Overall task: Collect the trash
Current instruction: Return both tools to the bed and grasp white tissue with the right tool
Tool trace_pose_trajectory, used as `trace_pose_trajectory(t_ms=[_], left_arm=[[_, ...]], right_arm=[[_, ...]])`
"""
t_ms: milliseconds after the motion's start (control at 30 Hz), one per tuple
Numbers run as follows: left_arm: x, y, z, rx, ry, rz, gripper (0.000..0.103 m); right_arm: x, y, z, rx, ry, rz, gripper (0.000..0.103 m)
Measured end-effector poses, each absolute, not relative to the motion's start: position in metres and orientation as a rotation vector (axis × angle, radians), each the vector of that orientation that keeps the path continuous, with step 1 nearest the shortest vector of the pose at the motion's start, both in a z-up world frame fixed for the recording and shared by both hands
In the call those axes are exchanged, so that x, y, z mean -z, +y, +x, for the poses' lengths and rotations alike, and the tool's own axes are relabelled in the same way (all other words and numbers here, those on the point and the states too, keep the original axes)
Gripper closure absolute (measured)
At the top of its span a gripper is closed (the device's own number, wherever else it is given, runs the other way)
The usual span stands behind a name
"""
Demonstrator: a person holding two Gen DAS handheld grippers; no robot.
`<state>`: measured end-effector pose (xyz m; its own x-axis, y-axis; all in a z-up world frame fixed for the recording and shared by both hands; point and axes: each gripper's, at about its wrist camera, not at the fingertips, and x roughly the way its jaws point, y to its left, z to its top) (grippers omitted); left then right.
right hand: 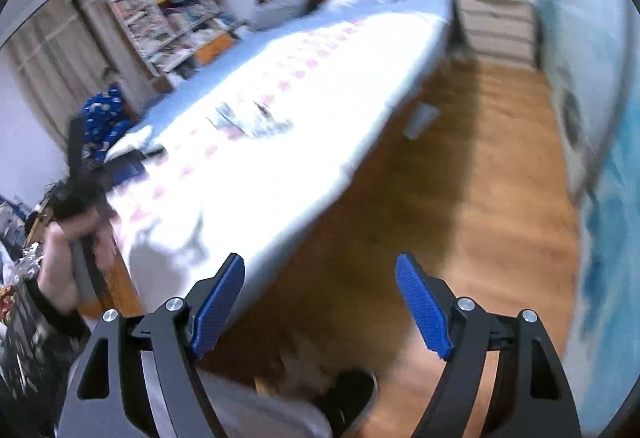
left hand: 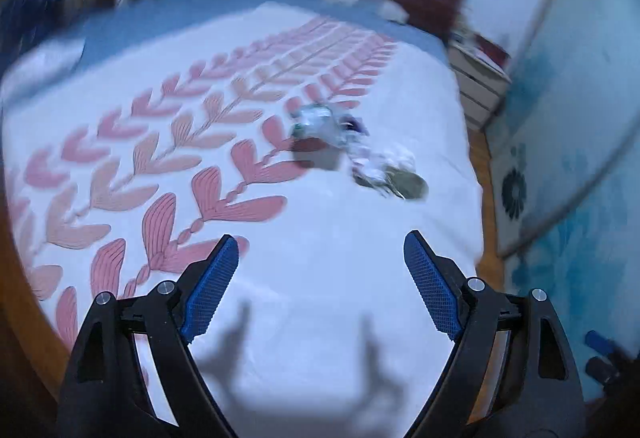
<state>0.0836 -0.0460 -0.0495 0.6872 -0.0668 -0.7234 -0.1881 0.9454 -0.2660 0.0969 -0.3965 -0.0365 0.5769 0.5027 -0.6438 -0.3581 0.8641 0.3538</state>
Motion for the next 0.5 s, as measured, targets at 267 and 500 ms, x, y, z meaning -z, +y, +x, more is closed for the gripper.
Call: trace_pose_trajectory(t_ms=[267, 500], left_arm=[[0.062, -0.028, 0.166, -0.054, 0.811, -0.364, 0.019], [0.085, 0.002, 0.177, -0.049, 0.887, -0.521, 0.019]], right_arm=[[0.013, -0.28, 0.259, -0.557, 0.795, 0.156, 0.028], [0.061, -0.215, 0.374, -0.481, 0.91, 0.13, 0.033]])
